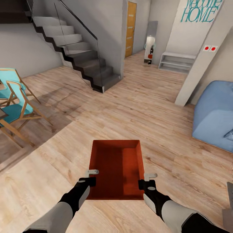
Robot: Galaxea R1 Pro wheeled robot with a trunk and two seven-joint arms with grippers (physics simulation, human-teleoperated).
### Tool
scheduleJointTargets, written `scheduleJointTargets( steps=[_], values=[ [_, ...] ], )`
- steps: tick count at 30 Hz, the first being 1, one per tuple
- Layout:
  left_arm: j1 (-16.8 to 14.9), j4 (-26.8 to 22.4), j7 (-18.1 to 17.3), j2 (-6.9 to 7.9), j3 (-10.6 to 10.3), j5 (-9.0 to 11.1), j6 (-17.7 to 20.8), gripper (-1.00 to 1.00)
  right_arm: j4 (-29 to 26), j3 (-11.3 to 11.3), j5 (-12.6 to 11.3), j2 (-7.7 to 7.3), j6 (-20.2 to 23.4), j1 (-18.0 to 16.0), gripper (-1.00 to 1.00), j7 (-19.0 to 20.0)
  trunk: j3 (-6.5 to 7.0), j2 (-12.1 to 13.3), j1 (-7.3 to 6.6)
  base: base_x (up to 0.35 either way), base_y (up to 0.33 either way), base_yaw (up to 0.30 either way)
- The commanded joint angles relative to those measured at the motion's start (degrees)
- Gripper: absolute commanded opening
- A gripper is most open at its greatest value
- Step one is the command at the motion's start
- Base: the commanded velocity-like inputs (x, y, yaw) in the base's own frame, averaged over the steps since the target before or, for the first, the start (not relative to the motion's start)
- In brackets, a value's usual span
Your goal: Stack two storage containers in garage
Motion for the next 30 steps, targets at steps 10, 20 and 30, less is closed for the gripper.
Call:
scheduleJointTargets(
  steps=[10, 20, 30],
  values=[
    [-0.04, -3.72, 0.24, 0.64, 0.53, 0.12, 0.37, -1.0, 2.18, 1.63, -0.87, -0.05, -0.04, 0.0, -1.0, 0.07, -0.06, -0.05, 0.04, 0.322, 0.0, -0.049],
    [-0.04, -3.72, 0.24, 0.64, 0.5, 0.12, 0.37, -1.0, 2.18, 1.63, -0.87, -0.05, -0.04, 0.0, -1.0, 0.09, -0.06, -0.05, 0.04, 0.322, 0.0, 0.0],
    [-0.04, -3.72, 0.24, 0.63, 0.49, 0.12, 0.37, -1.0, 2.18, 1.63, -0.89, -0.05, -0.04, 0.0, -1.0, 0.1, -0.06, -0.05, 0.04, 0.322, 0.0, 0.0]
  ],
)
